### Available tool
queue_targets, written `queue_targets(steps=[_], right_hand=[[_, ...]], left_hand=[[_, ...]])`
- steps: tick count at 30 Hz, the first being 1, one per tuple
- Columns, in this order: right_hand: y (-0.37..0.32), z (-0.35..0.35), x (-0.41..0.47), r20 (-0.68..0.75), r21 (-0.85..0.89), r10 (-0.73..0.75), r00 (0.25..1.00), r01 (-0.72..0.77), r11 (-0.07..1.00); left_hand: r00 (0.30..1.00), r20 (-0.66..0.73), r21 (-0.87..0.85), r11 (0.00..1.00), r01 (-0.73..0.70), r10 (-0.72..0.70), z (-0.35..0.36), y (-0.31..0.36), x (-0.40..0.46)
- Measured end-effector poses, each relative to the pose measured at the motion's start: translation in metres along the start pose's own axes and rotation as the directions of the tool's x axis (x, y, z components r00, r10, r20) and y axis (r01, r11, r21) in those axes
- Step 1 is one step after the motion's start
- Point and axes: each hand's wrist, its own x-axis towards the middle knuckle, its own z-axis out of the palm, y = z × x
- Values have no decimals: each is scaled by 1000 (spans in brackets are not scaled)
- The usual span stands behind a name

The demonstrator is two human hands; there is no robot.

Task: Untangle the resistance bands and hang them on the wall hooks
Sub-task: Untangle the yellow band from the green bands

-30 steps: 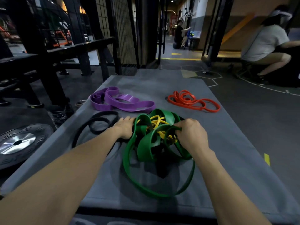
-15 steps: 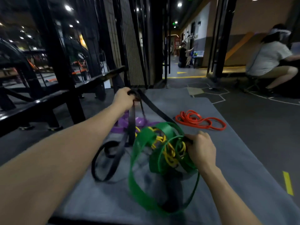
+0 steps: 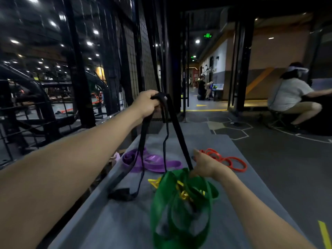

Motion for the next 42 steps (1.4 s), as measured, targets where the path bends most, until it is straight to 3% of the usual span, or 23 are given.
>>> queue_targets(steps=[2,6,8,11,13,17,19,22,26,31,33,35,37,41,42], right_hand=[[-20,-1,4,-18,281,-53,998,56,958],[-59,1,12,-82,480,-142,987,164,862],[-71,1,12,-182,534,-123,975,203,820],[-74,4,11,-396,375,-104,912,264,889],[-65,6,14,-436,273,-76,897,212,938],[-49,0,13,-284,147,-115,952,162,976],[-44,-3,11,-181,19,-117,977,122,992],[-37,-19,7,-259,-131,-95,961,63,989],[-32,-54,4,-470,-5,-78,879,86,996],[-41,-86,5,-619,46,-136,774,208,977],[-38,-84,3,-613,15,-157,774,210,978],[-28,-69,-2,-558,-18,-162,814,183,983],[-14,-46,-6,-482,-38,-134,866,132,991],[9,-11,-10,-375,-31,-102,921,97,995],[11,-7,-11,-358,-12,-102,928,105,994]], left_hand=[[999,18,-43,998,-38,39,0,16,1],[996,52,-59,996,-71,74,1,40,-2],[996,59,-106,992,-66,72,-2,45,-5],[995,40,-153,984,-87,94,-9,47,-9],[996,-42,-228,970,-89,82,-20,46,-11],[964,-267,-322,943,-82,-7,-42,30,-15],[945,-314,-377,925,-40,-88,-47,16,-16],[958,-229,-278,955,108,-175,-48,-17,-20],[946,-120,-136,949,285,-301,-43,-51,-35],[917,-35,183,899,398,-398,-38,-85,-50],[904,-2,233,879,415,-427,-36,-99,-59],[884,56,259,861,437,-465,-28,-116,-72],[847,105,394,804,446,-521,-19,-140,-86],[659,223,646,615,452,-719,-5,-169,-106],[649,229,687,593,421,-726,-2,-170,-105]])
